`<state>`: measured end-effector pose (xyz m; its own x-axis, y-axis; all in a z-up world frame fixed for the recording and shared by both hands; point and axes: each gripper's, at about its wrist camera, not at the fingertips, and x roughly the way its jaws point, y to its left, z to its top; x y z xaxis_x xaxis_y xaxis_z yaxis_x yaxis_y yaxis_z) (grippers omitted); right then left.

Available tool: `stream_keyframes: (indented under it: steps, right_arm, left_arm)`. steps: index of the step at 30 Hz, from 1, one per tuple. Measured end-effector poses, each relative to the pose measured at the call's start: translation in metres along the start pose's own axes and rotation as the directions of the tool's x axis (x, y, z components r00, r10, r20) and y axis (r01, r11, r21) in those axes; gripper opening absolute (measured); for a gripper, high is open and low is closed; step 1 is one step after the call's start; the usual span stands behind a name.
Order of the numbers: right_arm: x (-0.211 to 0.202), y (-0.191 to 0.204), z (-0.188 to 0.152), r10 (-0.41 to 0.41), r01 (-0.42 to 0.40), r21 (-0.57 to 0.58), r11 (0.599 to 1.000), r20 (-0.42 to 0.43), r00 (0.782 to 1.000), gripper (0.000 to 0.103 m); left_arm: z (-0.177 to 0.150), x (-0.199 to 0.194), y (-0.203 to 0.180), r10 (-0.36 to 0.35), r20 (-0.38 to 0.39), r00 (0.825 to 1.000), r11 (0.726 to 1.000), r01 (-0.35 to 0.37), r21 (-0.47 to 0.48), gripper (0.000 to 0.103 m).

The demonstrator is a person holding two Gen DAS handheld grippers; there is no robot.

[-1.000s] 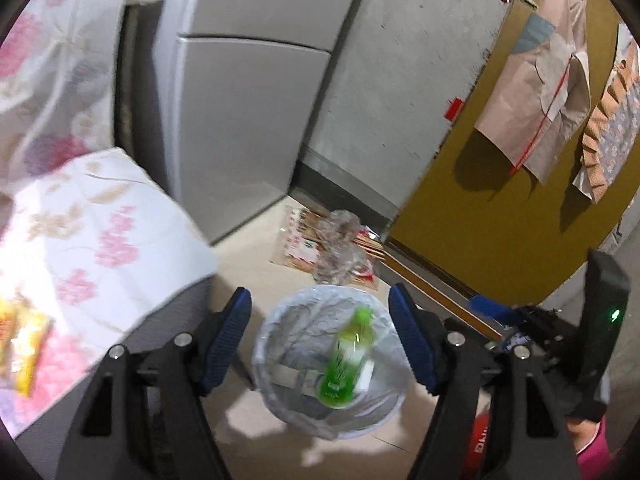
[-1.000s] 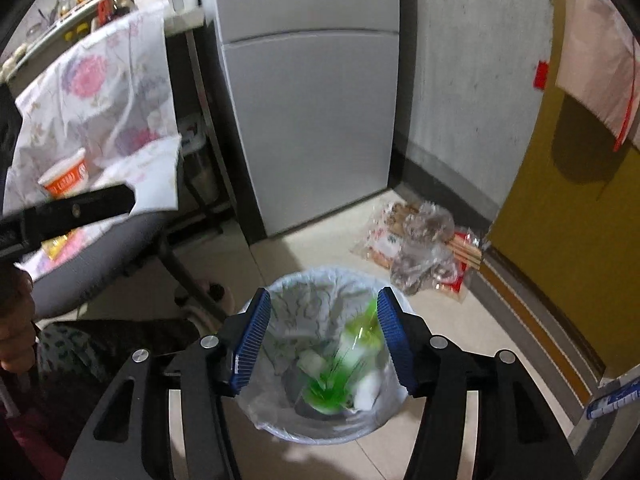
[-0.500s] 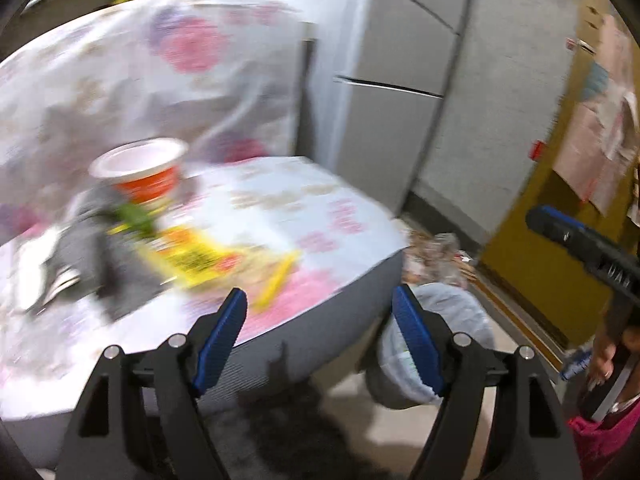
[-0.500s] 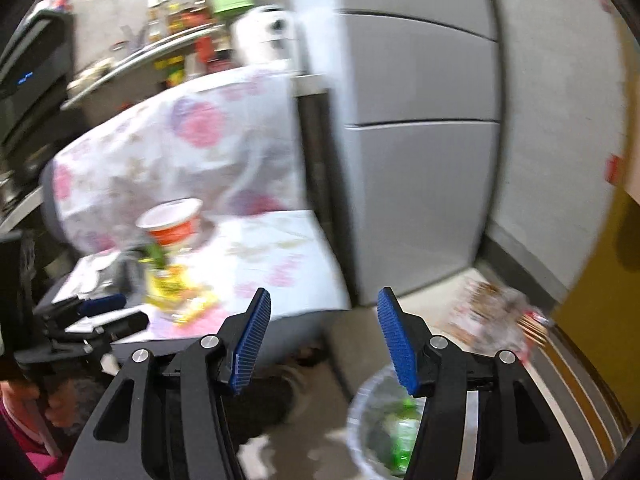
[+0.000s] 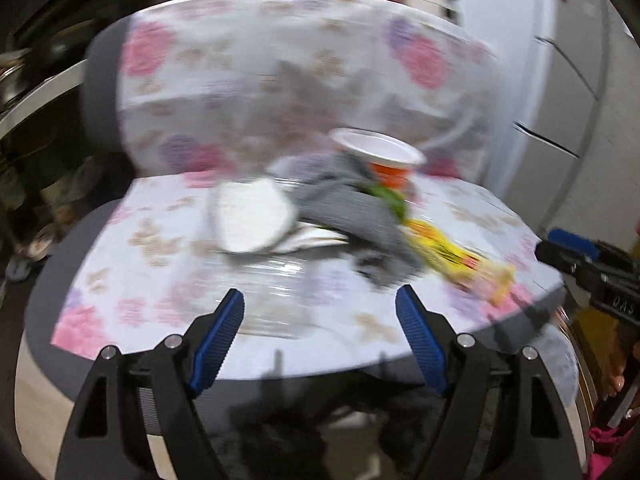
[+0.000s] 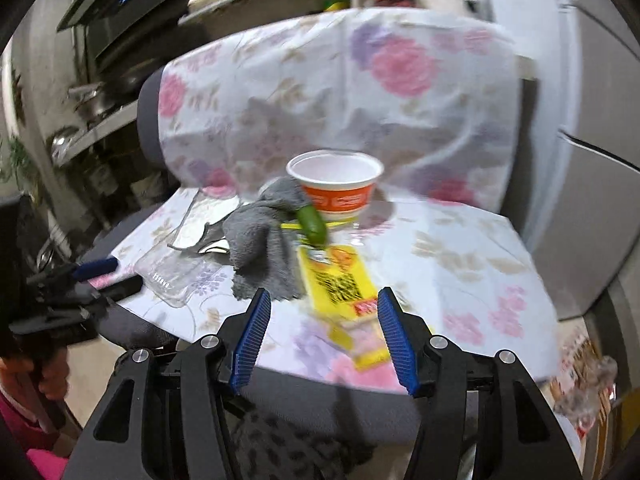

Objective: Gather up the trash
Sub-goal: 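Move both grippers back over the chair seat, then grasp the green cucumber with the right gripper while the left gripper grasps the plastic tray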

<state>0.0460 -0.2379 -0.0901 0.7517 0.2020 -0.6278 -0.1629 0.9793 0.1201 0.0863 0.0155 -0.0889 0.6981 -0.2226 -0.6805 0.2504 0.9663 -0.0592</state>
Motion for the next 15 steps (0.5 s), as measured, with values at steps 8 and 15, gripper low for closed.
stream_keyframes:
  steps: [8,15]
  right_arm:
    - [0.069,0.03,0.025,0.042,-0.05,-0.1,0.994,-0.075,0.996,0.04]
    - [0.125,0.026,0.06,-0.02,0.004,-0.164,0.987,-0.095,0.995,0.042]
  left_arm:
    - [0.015,0.028,0.047,0.074,-0.023,0.997,0.995,-0.076,-0.072,0.077]
    - [0.031,0.054,0.062,0.104,-0.029,0.994,0.991,-0.106,-0.085,0.077]
